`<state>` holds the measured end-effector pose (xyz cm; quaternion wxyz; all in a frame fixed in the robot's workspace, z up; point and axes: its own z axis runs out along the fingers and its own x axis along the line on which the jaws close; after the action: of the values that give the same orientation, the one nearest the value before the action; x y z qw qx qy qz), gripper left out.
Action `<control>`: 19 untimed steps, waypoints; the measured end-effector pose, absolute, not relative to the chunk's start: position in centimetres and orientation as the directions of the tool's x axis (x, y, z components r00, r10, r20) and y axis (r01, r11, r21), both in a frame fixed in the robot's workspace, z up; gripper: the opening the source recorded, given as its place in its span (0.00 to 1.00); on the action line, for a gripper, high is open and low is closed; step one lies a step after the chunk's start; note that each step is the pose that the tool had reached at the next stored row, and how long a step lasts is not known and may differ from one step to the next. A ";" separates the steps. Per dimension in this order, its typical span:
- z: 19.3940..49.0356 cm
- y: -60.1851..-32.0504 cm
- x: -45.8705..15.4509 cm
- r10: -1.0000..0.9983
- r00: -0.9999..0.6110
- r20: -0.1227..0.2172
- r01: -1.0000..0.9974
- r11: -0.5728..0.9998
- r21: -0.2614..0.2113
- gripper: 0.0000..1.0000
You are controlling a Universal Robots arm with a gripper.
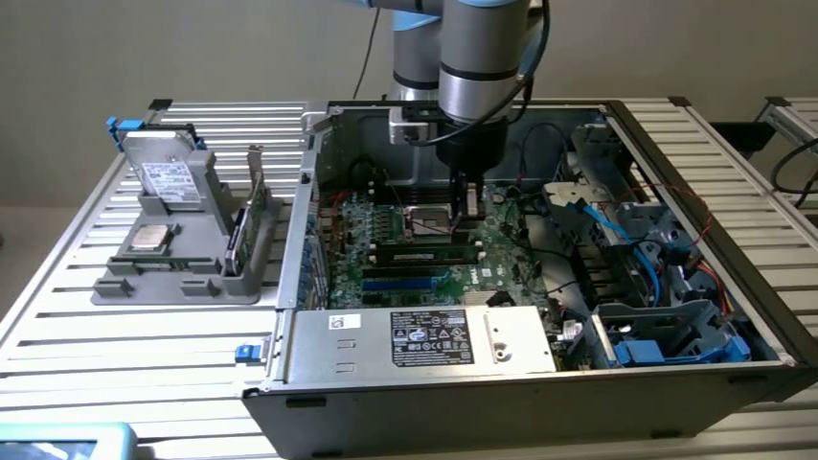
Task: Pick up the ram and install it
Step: 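Press down the ram until it locks into place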
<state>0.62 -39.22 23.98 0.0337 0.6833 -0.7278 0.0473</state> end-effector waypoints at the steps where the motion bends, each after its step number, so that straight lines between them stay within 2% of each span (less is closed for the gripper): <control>1: 24.0 -39.2 0.7 -0.991 -0.064 0.114 -0.998 0.062 -0.023 0.11; 19: 23.4 -39.4 0.7 -0.991 -0.064 0.114 -0.998 0.062 -0.023 0.11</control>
<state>0.69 -39.36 23.44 0.0338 0.6833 -0.7278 0.0473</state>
